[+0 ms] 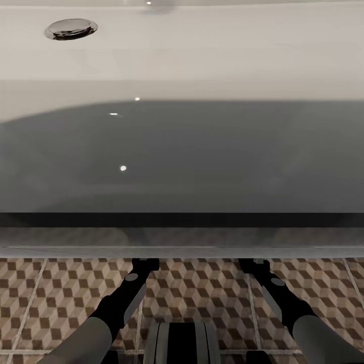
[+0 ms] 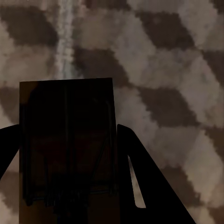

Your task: Take the four mousetraps from the cabinet in the bathroom and place them on the bathroom floor. Make sure all four end up on the same floor surface, and ensure that at least two of them are either under or directly next to the same bathroom sink.

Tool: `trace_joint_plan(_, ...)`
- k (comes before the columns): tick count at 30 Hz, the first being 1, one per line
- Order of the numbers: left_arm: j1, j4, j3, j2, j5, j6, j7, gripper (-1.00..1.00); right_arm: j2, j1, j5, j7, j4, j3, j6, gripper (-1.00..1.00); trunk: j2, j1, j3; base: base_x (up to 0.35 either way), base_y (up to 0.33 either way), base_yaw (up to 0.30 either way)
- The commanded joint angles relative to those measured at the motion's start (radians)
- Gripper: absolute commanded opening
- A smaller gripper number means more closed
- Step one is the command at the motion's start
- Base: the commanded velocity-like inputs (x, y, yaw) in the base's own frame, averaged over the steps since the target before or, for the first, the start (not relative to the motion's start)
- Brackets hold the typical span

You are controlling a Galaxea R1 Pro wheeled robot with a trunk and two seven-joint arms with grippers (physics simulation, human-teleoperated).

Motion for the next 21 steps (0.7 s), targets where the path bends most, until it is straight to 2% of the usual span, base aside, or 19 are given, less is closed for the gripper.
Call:
trace_joint_plan(1,0.000,0.000,0.000,0.000,-0.004,0.001,0.002,-1.00,0.000,0.000,0.000,0.000,0.000,0.000,0.000,-1.00,0.000,0.000,0.000,0.000,0.000,0.000)
trace_joint_plan(21,0.000,0.006,0.000,0.000,-0.005,0.000,0.002,-1.00,0.000,0.000,-0.006,0.000,0.001,0.000,0.001,-1.00,0.000,0.000,0.000,0.000,0.000,0.000)
